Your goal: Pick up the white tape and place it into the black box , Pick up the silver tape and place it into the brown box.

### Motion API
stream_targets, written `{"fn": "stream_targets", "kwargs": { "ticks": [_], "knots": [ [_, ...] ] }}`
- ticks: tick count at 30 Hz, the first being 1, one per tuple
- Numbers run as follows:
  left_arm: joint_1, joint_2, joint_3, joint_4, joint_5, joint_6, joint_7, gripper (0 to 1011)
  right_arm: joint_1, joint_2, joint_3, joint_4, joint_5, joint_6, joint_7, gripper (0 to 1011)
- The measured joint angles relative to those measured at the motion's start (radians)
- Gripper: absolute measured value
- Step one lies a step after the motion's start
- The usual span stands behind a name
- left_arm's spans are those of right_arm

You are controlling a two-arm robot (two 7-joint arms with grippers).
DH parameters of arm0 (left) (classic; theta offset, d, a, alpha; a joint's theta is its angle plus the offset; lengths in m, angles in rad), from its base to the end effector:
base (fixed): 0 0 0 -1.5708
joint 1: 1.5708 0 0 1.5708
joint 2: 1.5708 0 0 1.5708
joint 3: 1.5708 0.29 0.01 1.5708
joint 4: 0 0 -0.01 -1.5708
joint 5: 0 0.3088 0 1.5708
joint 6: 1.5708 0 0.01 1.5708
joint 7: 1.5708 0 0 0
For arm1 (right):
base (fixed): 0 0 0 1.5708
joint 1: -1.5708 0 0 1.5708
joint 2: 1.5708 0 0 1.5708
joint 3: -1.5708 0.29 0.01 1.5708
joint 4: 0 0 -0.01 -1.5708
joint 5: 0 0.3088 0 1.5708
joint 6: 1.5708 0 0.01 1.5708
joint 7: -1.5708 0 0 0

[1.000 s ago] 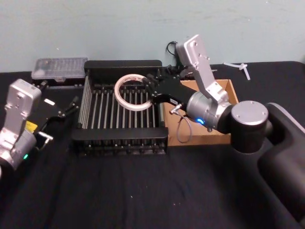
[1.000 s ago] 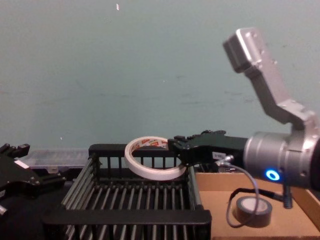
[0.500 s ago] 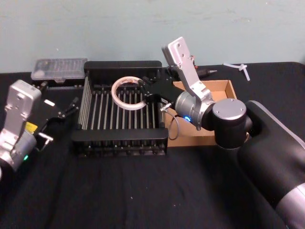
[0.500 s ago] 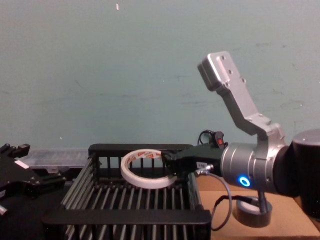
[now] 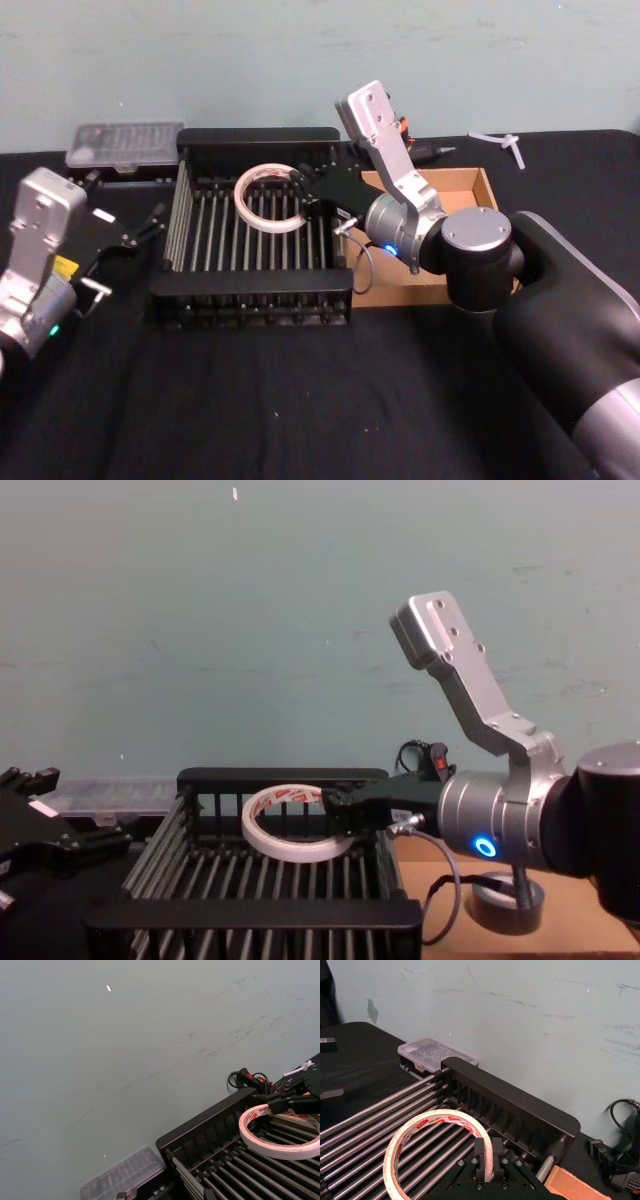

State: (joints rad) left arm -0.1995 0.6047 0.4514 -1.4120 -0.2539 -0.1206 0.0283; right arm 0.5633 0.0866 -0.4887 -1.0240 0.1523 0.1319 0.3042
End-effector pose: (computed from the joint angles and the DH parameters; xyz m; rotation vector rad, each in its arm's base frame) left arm 0.3581 0.0827 -0.3023 0.3044 -0.2851 1.2479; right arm 0.4598 0.0892 -0.2712 -0.2679 0.0117 -0.9039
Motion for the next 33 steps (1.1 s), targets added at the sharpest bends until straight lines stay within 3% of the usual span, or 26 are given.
{"fn": "stream_targets", "kwargs": {
  "ticks": [4, 15, 22, 33],
  "knots": [
    [0.000, 0.000, 0.000, 0.000, 0.000, 0.000, 0.000, 1001, 0.000, 0.000, 0.000, -0.001, 0.001, 0.000, 0.000, 136],
    [0.000, 0.000, 0.000, 0.000, 0.000, 0.000, 0.000, 1001, 0.000, 0.001, -0.002, -0.002, 0.002, 0.000, 0.001, 459],
    [0.000, 0.000, 0.000, 0.000, 0.000, 0.000, 0.000, 1001, 0.000, 0.001, -0.002, -0.002, 0.003, 0.001, 0.001, 726],
    [0.000, 0.000, 0.000, 0.000, 0.000, 0.000, 0.000, 1001, 0.000, 0.001, -0.002, -0.002, 0.004, 0.001, 0.001, 1002]
  ]
}}
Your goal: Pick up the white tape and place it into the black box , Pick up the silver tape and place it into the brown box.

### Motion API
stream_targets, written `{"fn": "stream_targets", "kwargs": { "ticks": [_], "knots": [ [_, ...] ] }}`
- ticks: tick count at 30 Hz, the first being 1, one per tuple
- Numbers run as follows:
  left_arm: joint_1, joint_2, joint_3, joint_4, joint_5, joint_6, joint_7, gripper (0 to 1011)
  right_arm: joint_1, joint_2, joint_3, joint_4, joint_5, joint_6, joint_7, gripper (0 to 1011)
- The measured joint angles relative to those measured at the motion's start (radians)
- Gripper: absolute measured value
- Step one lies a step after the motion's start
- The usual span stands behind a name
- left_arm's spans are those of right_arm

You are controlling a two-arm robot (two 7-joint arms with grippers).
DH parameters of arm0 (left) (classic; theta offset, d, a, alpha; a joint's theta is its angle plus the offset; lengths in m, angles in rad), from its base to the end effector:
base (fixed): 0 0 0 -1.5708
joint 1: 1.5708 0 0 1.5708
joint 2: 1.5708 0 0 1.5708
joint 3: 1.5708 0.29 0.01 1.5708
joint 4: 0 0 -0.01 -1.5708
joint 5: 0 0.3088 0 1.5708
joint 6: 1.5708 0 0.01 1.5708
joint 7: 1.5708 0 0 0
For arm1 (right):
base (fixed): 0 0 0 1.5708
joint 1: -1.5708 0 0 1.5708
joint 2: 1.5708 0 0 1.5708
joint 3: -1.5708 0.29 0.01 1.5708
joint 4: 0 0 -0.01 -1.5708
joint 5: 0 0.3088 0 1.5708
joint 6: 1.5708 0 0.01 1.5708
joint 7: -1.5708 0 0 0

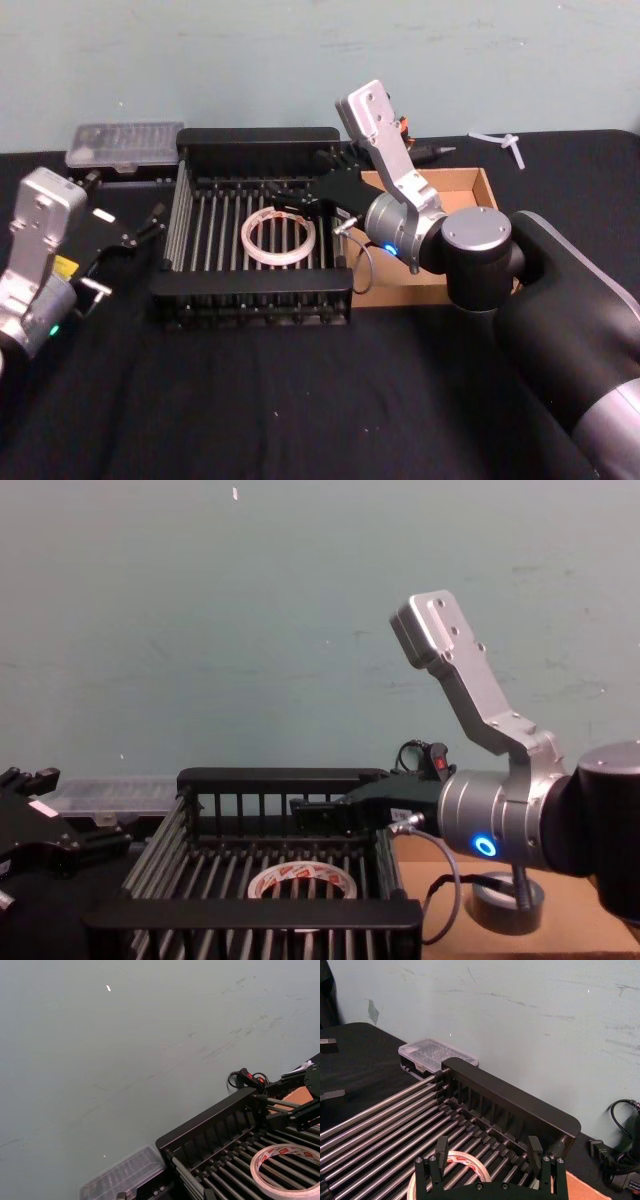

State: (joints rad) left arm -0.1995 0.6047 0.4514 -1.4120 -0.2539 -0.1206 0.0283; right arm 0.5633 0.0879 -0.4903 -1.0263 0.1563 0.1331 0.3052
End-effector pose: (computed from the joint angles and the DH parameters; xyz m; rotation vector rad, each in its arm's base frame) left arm 0.3581 0.0827 -0.3023 0.3044 -0.2851 1.2479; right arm 0.4597 0.0892 -0.2708 -0.2661 0.0133 -0.9018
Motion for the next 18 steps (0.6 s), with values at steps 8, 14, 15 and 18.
{"fn": "stream_targets", "kwargs": {
  "ticks": [8, 14, 15, 18],
  "knots": [
    [0.000, 0.000, 0.000, 0.000, 0.000, 0.000, 0.000, 1001, -0.001, 0.000, 0.001, 0.000, 0.000, 0.000, 0.000, 1002],
    [0.000, 0.000, 0.000, 0.000, 0.000, 0.000, 0.000, 1001, -0.020, 0.008, 0.026, -0.039, -0.002, 0.002, 0.005, 1002],
    [0.000, 0.000, 0.000, 0.000, 0.000, 0.000, 0.000, 1002, -0.024, 0.010, 0.030, -0.047, -0.002, 0.003, 0.005, 1002],
    [0.000, 0.000, 0.000, 0.000, 0.000, 0.000, 0.000, 1001, -0.040, 0.022, 0.046, -0.085, -0.002, 0.012, 0.007, 1002]
  ]
}}
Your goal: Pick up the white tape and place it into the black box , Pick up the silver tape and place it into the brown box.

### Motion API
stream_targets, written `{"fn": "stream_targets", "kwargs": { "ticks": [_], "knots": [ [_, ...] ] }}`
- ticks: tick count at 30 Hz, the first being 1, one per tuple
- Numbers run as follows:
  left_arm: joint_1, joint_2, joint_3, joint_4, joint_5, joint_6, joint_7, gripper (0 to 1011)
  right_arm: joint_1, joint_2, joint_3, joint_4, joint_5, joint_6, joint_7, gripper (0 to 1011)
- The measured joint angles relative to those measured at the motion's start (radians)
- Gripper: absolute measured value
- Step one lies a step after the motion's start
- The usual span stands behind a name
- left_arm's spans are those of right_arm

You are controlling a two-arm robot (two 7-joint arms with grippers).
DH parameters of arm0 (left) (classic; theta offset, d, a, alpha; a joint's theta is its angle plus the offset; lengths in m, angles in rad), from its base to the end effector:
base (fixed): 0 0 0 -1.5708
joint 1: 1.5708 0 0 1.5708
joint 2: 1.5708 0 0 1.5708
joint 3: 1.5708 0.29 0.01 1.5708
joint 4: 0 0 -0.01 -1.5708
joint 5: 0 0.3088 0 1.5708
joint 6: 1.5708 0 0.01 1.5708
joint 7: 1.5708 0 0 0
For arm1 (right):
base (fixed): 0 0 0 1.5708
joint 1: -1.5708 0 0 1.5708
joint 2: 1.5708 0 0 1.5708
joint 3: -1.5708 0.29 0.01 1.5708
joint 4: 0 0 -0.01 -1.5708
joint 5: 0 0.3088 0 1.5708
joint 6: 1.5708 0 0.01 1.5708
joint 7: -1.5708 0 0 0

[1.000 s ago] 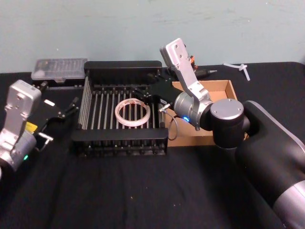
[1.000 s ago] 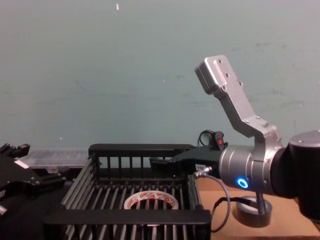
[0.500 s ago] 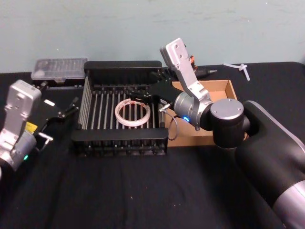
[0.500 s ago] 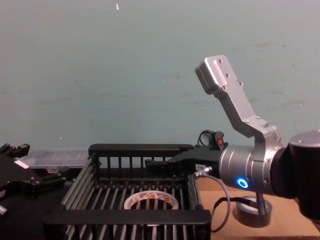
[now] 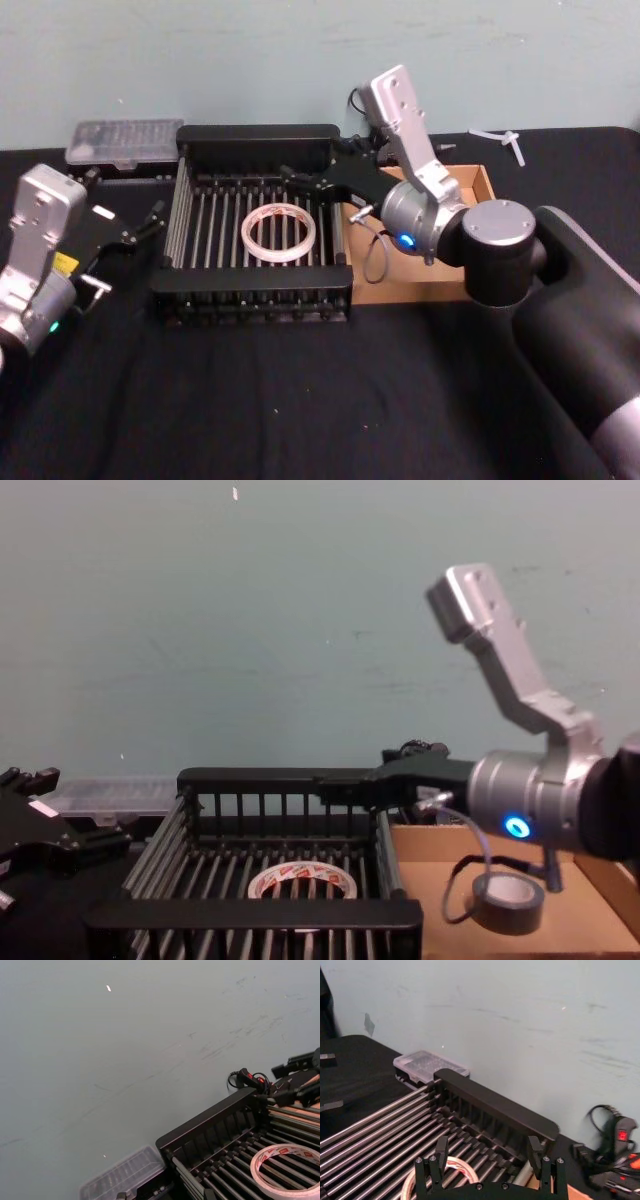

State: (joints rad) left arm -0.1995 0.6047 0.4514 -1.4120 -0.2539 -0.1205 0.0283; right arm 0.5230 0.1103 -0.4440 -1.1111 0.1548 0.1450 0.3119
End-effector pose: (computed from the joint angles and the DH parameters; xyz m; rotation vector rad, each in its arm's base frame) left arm 0.3581 0.0827 -0.3023 0.3045 -0.2850 1.2480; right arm 0.4533 0.0756 -0.2612 -0.2271 0.0032 -0.9246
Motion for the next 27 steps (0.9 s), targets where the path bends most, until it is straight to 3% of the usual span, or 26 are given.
{"fn": "stream_targets", "kwargs": {
  "ticks": [14, 27],
  "knots": [
    [0.000, 0.000, 0.000, 0.000, 0.000, 0.000, 0.000, 1001, -0.124, 0.100, 0.106, -0.205, 0.005, 0.019, -0.048, 1002],
    [0.000, 0.000, 0.000, 0.000, 0.000, 0.000, 0.000, 1001, -0.232, 0.134, 0.208, -0.273, -0.009, 0.008, -0.114, 1002]
  ]
}}
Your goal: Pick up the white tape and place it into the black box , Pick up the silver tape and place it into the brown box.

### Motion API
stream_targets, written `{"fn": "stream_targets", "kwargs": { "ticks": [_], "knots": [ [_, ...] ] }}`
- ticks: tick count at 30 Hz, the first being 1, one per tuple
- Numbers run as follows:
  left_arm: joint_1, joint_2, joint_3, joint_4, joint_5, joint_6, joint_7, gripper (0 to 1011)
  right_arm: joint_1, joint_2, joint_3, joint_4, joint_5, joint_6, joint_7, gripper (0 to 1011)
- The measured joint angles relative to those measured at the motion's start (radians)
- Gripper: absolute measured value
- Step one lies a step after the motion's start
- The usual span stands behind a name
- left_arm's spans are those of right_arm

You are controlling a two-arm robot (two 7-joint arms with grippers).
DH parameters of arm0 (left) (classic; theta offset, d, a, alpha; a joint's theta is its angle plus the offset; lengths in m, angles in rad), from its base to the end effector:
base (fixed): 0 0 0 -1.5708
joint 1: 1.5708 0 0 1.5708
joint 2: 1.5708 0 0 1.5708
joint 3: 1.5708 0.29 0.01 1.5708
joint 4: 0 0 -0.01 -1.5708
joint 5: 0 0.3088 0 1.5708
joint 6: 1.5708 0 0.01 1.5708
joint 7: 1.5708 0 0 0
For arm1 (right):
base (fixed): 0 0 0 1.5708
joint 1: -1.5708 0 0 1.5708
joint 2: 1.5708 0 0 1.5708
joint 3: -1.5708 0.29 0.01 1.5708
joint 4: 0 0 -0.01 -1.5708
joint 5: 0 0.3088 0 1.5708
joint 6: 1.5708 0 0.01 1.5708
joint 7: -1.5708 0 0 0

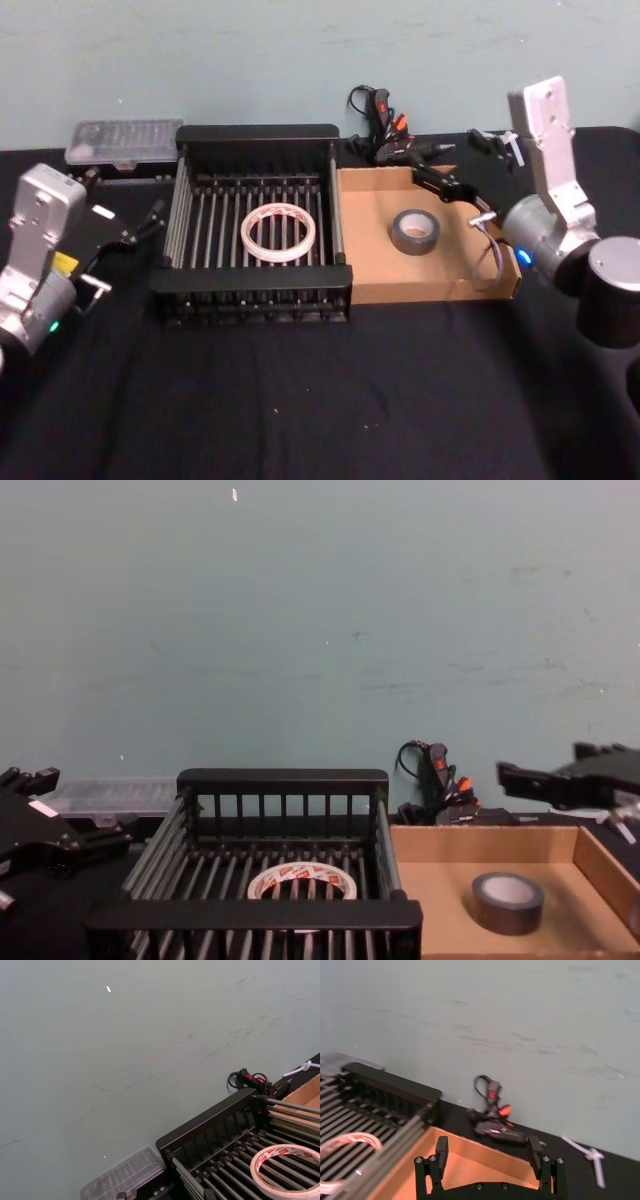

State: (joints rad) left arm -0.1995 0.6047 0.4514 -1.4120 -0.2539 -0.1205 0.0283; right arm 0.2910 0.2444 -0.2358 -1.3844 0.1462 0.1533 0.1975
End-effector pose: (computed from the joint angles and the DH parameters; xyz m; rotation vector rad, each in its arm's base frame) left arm 0.3581 0.0827 -0.3023 0.3045 -0.2850 1.2480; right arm 0.4045 -0.0142 -0.2629 -0.1918 -0.0327 -1.2059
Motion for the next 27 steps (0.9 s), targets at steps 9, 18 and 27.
{"fn": "stream_targets", "kwargs": {
  "ticks": [9, 18, 27],
  "knots": [
    [0.000, 0.000, 0.000, 0.000, 0.000, 0.000, 0.000, 1001, -0.062, -0.006, 0.044, -0.001, -0.042, -0.065, -0.054, 1002],
    [0.000, 0.000, 0.000, 0.000, 0.000, 0.000, 0.000, 1001, -0.089, -0.026, 0.060, 0.020, -0.078, -0.114, -0.081, 1002],
    [0.000, 0.000, 0.000, 0.000, 0.000, 0.000, 0.000, 1001, -0.092, -0.034, 0.065, 0.028, -0.090, -0.117, -0.082, 1002]
  ]
}}
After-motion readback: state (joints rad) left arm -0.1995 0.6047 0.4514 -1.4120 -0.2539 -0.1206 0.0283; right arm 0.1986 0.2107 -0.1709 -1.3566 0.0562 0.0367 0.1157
